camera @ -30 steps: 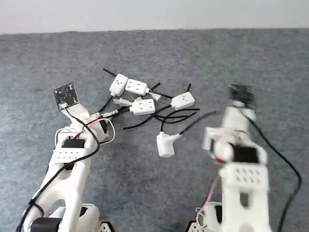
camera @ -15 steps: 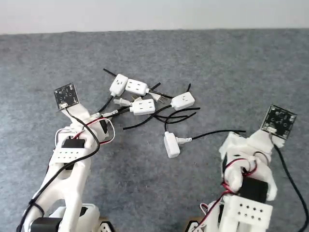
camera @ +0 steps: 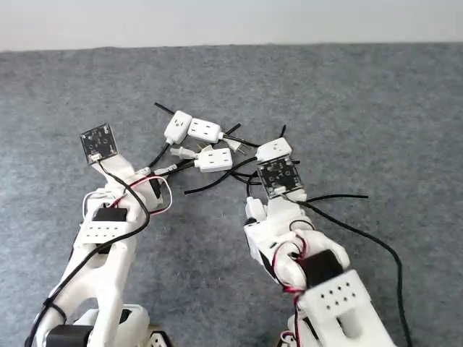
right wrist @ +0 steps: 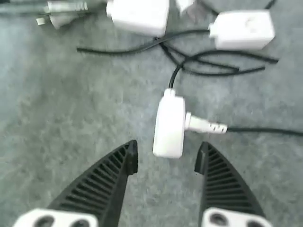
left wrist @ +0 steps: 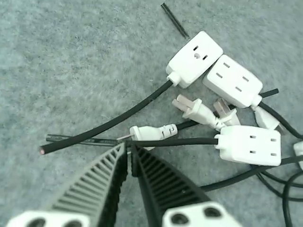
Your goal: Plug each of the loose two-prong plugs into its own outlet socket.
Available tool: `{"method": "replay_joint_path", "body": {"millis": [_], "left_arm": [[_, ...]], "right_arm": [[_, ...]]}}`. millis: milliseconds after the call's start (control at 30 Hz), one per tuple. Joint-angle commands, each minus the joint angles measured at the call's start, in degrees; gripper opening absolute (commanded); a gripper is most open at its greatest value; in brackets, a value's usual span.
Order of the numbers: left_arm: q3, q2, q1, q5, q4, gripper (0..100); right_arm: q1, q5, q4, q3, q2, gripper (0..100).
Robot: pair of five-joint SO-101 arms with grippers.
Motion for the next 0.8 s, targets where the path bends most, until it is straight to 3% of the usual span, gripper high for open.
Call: {"method": "replay_joint_path", "body": {"millis": [0, 767], "left_arm": [[-2.8, -1.3, 0.2, -0.3, -1.8, 2], [-2.7, -1.3, -0.1, -0.3, -1.7, 2]], "right_arm": [[-1.5, 0.6, -2.9, -1.0, 5.8, 21.8], [-1.9, 3.1, -13.8, -4.4, 27.2, 21.6]]}}
